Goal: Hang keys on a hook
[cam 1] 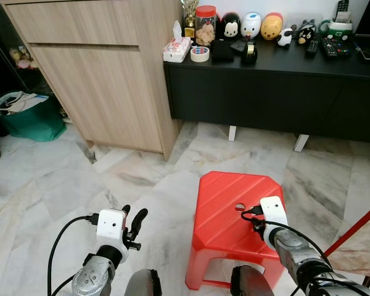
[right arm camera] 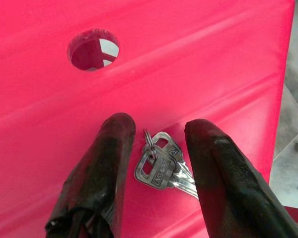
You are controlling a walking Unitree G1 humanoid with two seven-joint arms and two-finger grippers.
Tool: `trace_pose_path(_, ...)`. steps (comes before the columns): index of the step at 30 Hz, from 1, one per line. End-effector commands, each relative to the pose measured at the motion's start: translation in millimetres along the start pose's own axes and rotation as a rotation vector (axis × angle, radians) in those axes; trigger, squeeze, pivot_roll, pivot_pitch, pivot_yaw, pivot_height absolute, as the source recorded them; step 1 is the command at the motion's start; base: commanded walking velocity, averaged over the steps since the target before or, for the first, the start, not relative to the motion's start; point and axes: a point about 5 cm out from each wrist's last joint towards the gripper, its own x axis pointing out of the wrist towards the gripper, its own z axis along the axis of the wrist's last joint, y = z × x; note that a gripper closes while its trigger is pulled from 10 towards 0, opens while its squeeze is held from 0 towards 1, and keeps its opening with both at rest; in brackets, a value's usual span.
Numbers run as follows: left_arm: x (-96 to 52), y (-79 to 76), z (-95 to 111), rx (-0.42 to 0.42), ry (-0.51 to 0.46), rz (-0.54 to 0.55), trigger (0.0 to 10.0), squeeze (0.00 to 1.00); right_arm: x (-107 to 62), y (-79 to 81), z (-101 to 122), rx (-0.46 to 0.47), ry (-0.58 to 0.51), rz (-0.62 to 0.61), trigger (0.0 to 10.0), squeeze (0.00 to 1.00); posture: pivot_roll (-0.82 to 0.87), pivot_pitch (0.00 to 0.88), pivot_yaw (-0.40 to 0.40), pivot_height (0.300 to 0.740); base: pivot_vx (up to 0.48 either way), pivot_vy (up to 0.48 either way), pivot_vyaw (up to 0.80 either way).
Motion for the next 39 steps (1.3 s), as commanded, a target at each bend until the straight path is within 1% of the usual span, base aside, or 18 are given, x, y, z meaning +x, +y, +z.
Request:
trace_pose_path(1, -2.8, 2.9, 2, 0.013, 0.004, 0.006, 10.0, 0.00, 0.0, 2.2, -4, 0.007, 0.016, 0.010, 10.0, 0.00, 0.08, 0.099, 0.056, 0.617, 0.000, 0.000, 0.00)
trace_pose_path(4, -2.6, 3.0, 2, 0.015, 0.004, 0.005, 10.0, 0.00, -0.1, 1.9, -5, 0.021, 0.013, 0.006, 9.9, 0.00, 0.08, 0.102, 0.058, 0.617, 0.000, 0.000, 0.00)
trace_pose_path(5, -2.6, 3.1, 2, 0.016, 0.004, 0.005, 10.0, 0.00, -0.2, 1.3, -5, 0.024, 0.013, 0.003, 8.2, 0.00, 0.08, 0.102, 0.058, 0.617, 0.000, 0.000, 0.00)
trace_pose_path(6, -2.5, 3.2, 2, 0.016, 0.004, 0.005, 10.0, 0.00, -0.2, 1.3, -5, 0.024, 0.013, 0.003, 5.3, 0.00, 0.08, 0.102, 0.060, 0.617, 0.000, 0.000, 0.00)
trace_pose_path(7, -2.5, 3.2, 2, 0.017, 0.005, 0.005, 10.0, 0.00, -0.2, 1.3, -5, 0.024, 0.012, 0.003, 4.7, 0.00, 0.08, 0.102, 0.060, 0.617, 0.000, 0.000, 0.00)
trace_pose_path(8, -2.6, 3.3, 3, 0.017, 0.006, 0.005, 10.0, 0.00, -0.1, 1.6, -4, 0.025, 0.011, 0.005, 3.2, 0.00, 0.08, 0.104, 0.060, 0.617, 0.000, 0.000, 0.00)
trace_pose_path(9, -2.6, 3.3, 3, 0.017, 0.006, 0.005, 10.0, 0.00, -0.1, 1.7, -4, 0.025, 0.011, 0.006, 2.6, 0.00, 0.08, 0.104, 0.060, 0.617, 0.000, 0.000, 0.00)
trace_pose_path(11, -2.8, 3.4, 3, 0.018, 0.007, 0.004, 10.0, 0.00, -0.1, 1.8, -4, 0.024, 0.011, 0.006, 2.4, 0.00, 0.08, 0.104, 0.061, 0.617, 0.000, 0.000, 0.00)
trace_pose_path(12, -2.9, 3.3, 3, 0.019, 0.009, 0.003, 10.0, 0.00, -0.1, 1.8, -4, 0.025, 0.012, 0.006, 1.1, 0.00, 0.08, 0.105, 0.061, 0.617, 0.000, 0.000, 0.00)
trace_pose_path(15, -3.0, 3.3, 2, 0.020, 0.011, 0.003, 10.0, 0.00, -0.1, 1.5, -4, 0.026, 0.011, 0.002, 1.1, 0.00, 0.08, 0.106, 0.062, 0.617, 0.000, 0.000, 0.00)
trace_pose_path(18, -3.2, 3.3, 2, 0.021, 0.013, 0.001, 10.0, 0.00, -0.1, 1.1, -4, 0.028, 0.011, -0.002, 0.8, 0.00, 0.08, 0.107, 0.063, 0.617, 0.000, 0.000, 0.00)
trace_pose_path(25, -3.1, 3.7, 2, 0.023, 0.019, -0.001, 10.0, 0.00, -0.2, 0.7, -4, 0.029, 0.013, -0.002, 1.0, 0.00, 0.08, 0.108, 0.064, 0.617, 0.000, 0.000, 0.00)
trace_pose_path(30, -2.5, 4.0, 1, 0.025, 0.024, -0.001, 10.0, 0.00, -0.1, 0.9, -4, 0.030, 0.012, -0.004, 0.9, 0.00, 0.08, 0.105, 0.066, 0.617, 0.000, 0.000, 0.00)
trace_pose_path(32, -2.2, 4.0, 1, 0.026, 0.026, -0.001, 10.0, 0.00, -0.1, 0.9, -4, 0.032, 0.009, -0.008, 0.7, 0.00, 0.08, 0.105, 0.067, 0.617, 0.000, 0.000, 0.00)
trace_pose_path(34, -1.4, 4.0, 1, 0.027, 0.027, -0.001, 10.0, 0.00, -0.1, 0.2, -2, 0.037, -0.008, -0.020, 0.0, 0.00, 0.08, 0.102, 0.067, 0.617, 0.000, 0.000, 0.00)
trace_pose_path(39, 0.7, 4.2, 0, 0.029, 0.030, 0.001, 10.0, 0.00, 0.1, -0.7, 6, 0.054, -0.056, -0.033, 0.0, 0.00, 0.08, 0.095, 0.066, 0.617, 0.000, 0.000, 0.00)
